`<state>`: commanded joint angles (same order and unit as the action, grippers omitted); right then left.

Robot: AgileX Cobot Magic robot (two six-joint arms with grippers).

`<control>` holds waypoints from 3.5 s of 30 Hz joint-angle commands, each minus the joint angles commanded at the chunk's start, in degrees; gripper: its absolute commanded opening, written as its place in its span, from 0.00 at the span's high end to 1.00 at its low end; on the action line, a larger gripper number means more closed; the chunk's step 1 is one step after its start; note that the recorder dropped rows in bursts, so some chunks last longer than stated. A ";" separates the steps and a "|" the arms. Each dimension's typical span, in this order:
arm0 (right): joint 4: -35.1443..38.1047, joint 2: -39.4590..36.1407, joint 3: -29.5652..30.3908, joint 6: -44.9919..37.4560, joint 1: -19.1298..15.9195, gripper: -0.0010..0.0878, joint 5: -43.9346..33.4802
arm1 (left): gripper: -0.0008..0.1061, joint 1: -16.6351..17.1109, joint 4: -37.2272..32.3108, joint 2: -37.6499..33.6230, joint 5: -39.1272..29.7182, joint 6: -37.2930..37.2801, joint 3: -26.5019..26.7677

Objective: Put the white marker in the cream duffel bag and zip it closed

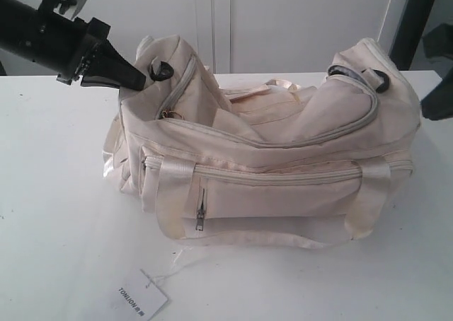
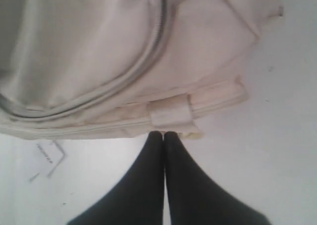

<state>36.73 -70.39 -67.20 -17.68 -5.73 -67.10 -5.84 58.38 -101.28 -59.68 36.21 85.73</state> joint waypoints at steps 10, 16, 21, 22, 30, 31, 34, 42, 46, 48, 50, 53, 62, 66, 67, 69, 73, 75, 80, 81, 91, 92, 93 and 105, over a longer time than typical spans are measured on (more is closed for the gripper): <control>21.45 -1.66 0.00 -10.34 0.46 0.99 -0.41 | 0.99 0.00 -0.50 0.00 0.00 3.26 0.00; 21.80 -5.13 -0.11 -14.20 5.88 0.99 0.82 | 0.99 0.00 -0.50 0.00 0.21 3.25 0.00; 21.07 -7.95 -1.53 -16.30 12.09 0.99 6.57 | 0.99 0.00 -0.50 0.00 0.21 3.25 0.00; 20.89 -8.48 -2.04 -16.47 13.12 0.99 7.52 | 0.99 0.00 -0.50 0.00 0.21 3.25 0.00; 16.68 -14.33 -6.77 -16.61 22.64 0.99 16.43 | 0.99 0.00 -0.50 0.00 0.11 3.25 0.00; 16.29 -15.06 -7.37 -16.61 23.67 0.99 17.01 | 0.99 0.00 -0.50 0.00 0.11 3.25 0.00; 15.16 -17.40 -9.48 -16.61 26.45 0.99 19.33 | 0.99 0.00 -0.50 0.00 0.11 3.37 0.00; 14.18 -22.96 -12.31 -16.61 32.45 0.99 21.90 | 0.99 0.00 -0.50 0.00 0.11 3.62 0.00; 13.74 -25.66 -12.31 -16.61 35.38 0.99 20.74 | 0.99 0.00 -0.50 0.00 0.11 3.76 0.00; 11.21 -26.18 -12.31 -16.61 36.50 0.99 20.58 | 0.99 0.00 -0.50 0.00 0.11 4.34 0.00; 6.71 -27.43 -12.09 -14.54 37.18 0.99 20.49 | 0.99 0.00 -0.50 0.00 0.11 4.34 0.00; 3.75 -30.25 -12.09 -11.53 37.18 0.99 20.61 | 0.99 0.00 -0.50 0.00 0.11 4.34 0.00; 3.75 -33.64 -12.09 -10.36 37.18 0.99 20.71 | 0.99 0.00 -0.50 0.00 0.11 4.34 0.00; 3.75 -32.67 -13.35 -8.29 37.18 0.99 20.71 | 0.99 0.00 -0.50 0.00 0.11 4.34 0.00; 3.75 -32.54 -13.70 -7.50 37.18 0.99 20.84 | 0.99 0.00 -0.50 0.00 0.11 4.34 0.00; 3.75 -32.33 -14.70 -7.50 37.06 0.99 20.97 | 0.99 0.00 -0.56 0.00 0.11 4.45 0.00; 3.75 -32.40 -15.64 -6.17 37.06 0.99 22.48 | 0.99 0.00 -0.56 0.00 0.11 4.43 0.00; 3.75 -32.40 -15.64 -4.93 37.06 0.99 24.52 | 0.99 0.00 -0.56 0.00 0.11 4.43 0.00; 3.75 -32.40 -15.64 -2.75 37.06 0.99 29.07 | 0.99 0.00 -0.56 0.00 0.11 4.43 0.00; 3.75 -32.52 -15.64 -2.61 37.06 0.99 29.60 | 0.99 0.00 -0.56 0.00 0.11 4.43 0.00; 7.79 -34.29 -15.64 -2.61 37.06 0.71 30.34 | 0.99 0.00 -0.56 0.00 0.11 4.43 0.00; 7.79 -34.29 -15.64 -2.61 37.16 0.68 30.48 | 0.99 0.00 -0.56 0.00 0.11 4.43 0.00; 8.05 -34.29 -15.64 -2.61 37.16 0.65 30.48 | 0.99 0.00 -0.56 0.00 0.11 4.43 0.00; 12.16 -35.33 -15.64 -2.97 37.28 0.57 31.11 | 0.99 0.00 -0.56 -0.02 0.11 4.68 0.00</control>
<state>48.89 -105.72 -82.84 -20.65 31.55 -35.99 -5.84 57.82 -101.29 -59.57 40.88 85.73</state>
